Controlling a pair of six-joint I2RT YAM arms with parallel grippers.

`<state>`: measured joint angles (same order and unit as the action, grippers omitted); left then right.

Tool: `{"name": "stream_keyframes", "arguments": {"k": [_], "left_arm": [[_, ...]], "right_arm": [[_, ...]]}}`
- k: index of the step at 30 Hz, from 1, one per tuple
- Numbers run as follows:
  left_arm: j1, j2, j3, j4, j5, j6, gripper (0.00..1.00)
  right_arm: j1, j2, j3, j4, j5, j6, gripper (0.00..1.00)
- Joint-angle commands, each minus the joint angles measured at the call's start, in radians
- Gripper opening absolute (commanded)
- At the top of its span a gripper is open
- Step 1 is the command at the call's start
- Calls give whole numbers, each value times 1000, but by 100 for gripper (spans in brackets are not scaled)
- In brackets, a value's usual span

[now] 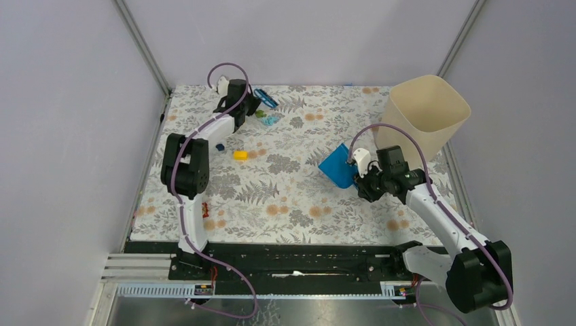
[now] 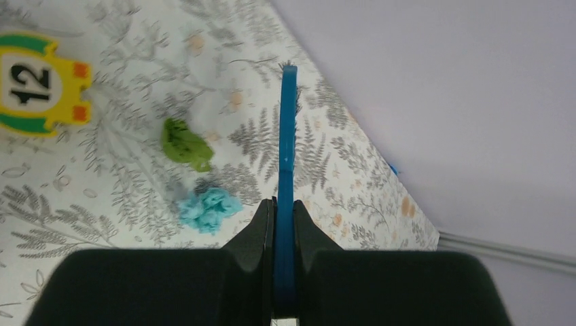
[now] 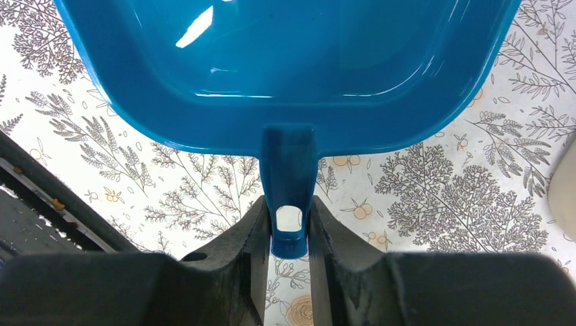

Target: Sweep away the paper scraps from the table

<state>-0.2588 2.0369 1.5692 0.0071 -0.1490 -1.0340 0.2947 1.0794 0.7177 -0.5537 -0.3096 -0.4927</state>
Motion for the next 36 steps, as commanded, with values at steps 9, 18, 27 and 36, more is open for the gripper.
{"name": "stream_keyframes", "arguments": {"k": [9,18,27,36], "left_arm": [[30,-249,-496,149,55,-280,0],[-22,-794,-989,69,144,-263,0],[-24,-951,-675,-422,91,267,0],[-53,-665,-254,-746,43,641,0]], "right_arm": [[9,62,-9,50,-3,1,0],[8,67,-8,37,-3,-14,0],[14,77,3,14,-20,-21,1],[85,233,102,-174,160,-203,0]]}}
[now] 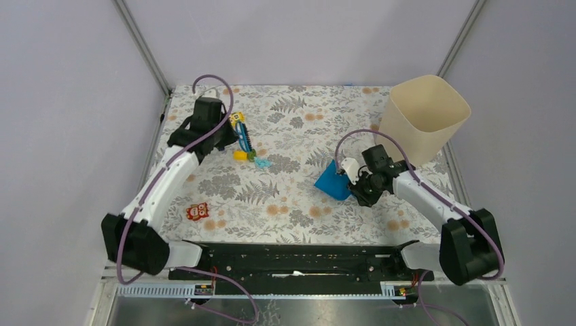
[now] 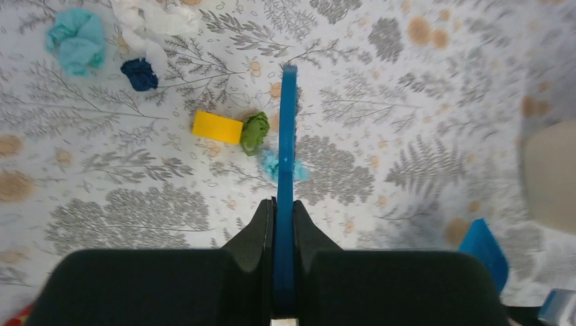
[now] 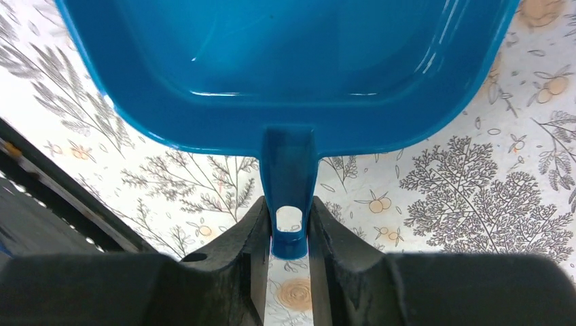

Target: Sweep away the paper scraps from the table

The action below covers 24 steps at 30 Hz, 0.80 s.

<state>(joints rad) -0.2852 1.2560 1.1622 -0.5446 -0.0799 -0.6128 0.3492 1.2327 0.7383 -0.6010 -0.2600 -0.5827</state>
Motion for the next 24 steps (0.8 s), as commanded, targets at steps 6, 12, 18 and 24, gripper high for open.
{"name": "stream_keyframes", "arguments": {"k": [6,12,18,24], "left_arm": [[-117,393,462,-440,-159,341,0],[-178,562,638,-537,-274,397,0],[-189,651,762,-588,-305,428,0],[-189,679,776,-583,-287,432,0]], "right_arm": [[79,151,165,-201,206,-139,2],[158,244,199,-166,249,-102,15],[170,282,156,-37,287,-63,45],[168,128,4,61,264,-112,71]]}}
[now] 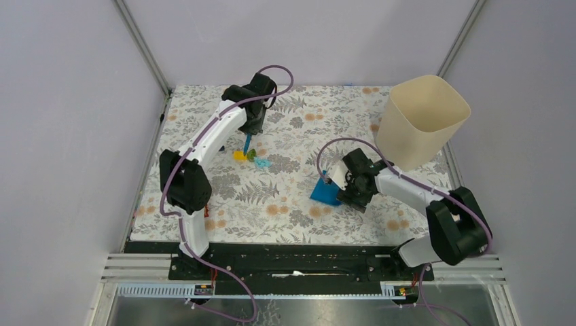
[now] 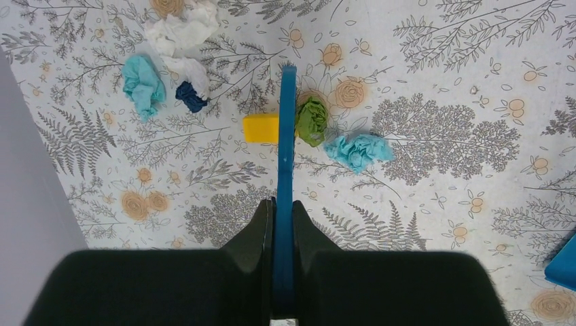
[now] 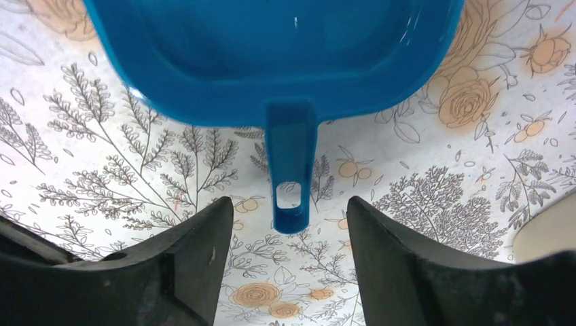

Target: Sweep away the paper scraps from the table

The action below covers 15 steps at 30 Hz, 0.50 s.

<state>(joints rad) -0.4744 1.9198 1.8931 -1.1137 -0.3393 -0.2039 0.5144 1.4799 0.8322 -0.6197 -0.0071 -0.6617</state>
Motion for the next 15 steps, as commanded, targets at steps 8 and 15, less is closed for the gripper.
{"name": "stream_keyframes", "arguments": {"k": [8,15], "left_arm": [[-1,25,26,5,-4,36,0],[-1,41,43,3,2,42,0]], "right_arm": [[-2,-164,-196,156,10,-62,66],[-3,-135,-139,103,-14,-31,31]]}}
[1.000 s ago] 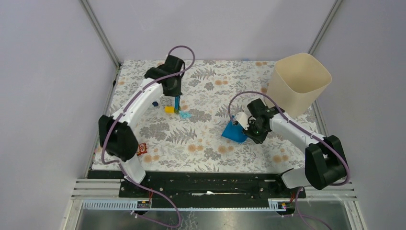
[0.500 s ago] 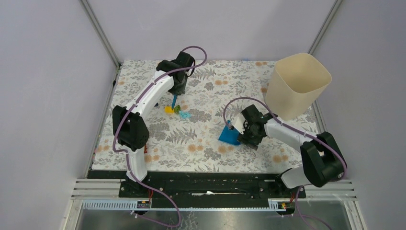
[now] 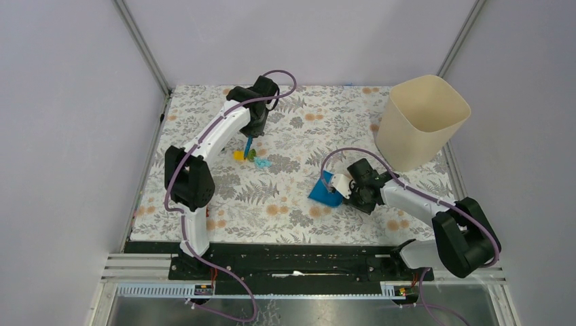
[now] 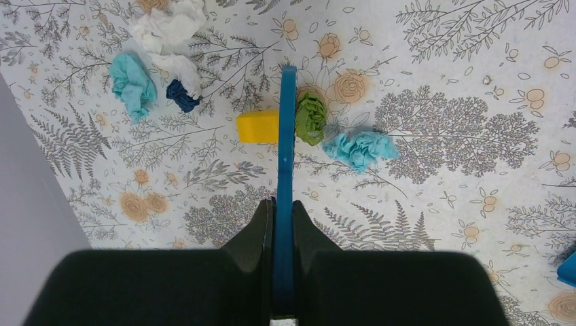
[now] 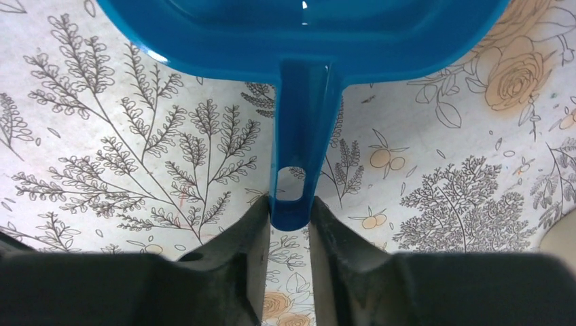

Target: Sweep away the paper scraps from the table

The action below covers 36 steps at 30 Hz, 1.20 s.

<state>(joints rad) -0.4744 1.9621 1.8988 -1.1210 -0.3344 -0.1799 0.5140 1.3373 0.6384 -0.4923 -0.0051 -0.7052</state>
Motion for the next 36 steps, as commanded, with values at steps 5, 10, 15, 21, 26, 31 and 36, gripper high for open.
{"name": "stream_keyframes", "arguments": {"k": [5,10,15,21,26,31,36], "left_arm": [[-1,3,38,10,-17,23,0],[-1,26,44,5,-27,24,0],[-2,111,98,-19,-12,16,0],[-18,206,134,-48,21,-4,0],[-70,221,132,-48,146,-9,0],[-144,195,134,-29,322,-45,0],[-220,150,94,26,489,-95,0]], "right_arm": [[-2,-13,164,-186,0,-10,14],[-2,-31,277,-340,31,-31,4],[-1,30,332,-427,78,-26,0],[13,98,319,-418,111,-10,0],[28,138,335,-401,115,-1,0],[65,184,351,-384,113,21,0],[102,225,366,-366,92,46,0]]}}
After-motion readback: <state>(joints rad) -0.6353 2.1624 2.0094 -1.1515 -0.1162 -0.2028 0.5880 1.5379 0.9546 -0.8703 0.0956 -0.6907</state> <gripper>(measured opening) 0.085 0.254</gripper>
